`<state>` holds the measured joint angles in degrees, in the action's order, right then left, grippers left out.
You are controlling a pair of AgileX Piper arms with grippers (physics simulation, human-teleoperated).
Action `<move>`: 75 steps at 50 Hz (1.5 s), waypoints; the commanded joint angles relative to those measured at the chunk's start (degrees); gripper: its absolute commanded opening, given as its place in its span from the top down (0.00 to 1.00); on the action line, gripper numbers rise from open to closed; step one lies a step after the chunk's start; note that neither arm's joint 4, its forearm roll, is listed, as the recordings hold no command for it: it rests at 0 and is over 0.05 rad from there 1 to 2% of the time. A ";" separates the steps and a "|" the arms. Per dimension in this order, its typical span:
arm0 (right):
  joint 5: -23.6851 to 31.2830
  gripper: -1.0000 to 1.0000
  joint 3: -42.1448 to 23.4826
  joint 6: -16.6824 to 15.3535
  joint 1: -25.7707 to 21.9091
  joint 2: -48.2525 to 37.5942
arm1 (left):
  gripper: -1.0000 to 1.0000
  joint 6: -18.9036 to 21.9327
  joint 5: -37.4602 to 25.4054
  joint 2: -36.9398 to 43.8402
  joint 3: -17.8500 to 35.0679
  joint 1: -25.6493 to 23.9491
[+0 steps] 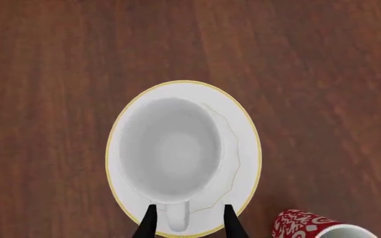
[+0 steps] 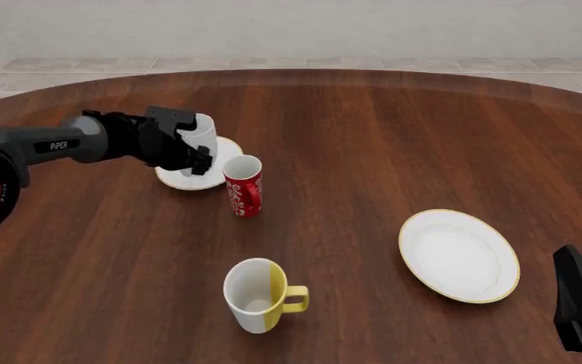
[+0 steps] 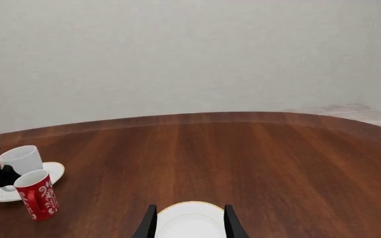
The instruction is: Put the white mug on the left plate.
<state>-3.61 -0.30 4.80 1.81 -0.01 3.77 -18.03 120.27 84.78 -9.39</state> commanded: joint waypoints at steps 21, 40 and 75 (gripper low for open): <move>0.01 0.00 -0.09 -0.22 -0.25 0.00 | 0.00 4.30 3.68 -5.90 -7.21 2.71; -0.11 0.00 -0.11 0.10 -0.33 0.00 | 0.00 1.68 3.47 -10.32 -11.66 -0.82; -0.15 0.00 -0.31 0.10 -0.36 0.00 | 0.00 5.68 6.86 -13.87 -12.27 -2.16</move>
<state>-3.80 -0.54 4.88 1.46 -0.01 7.89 -12.16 107.37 72.77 -11.22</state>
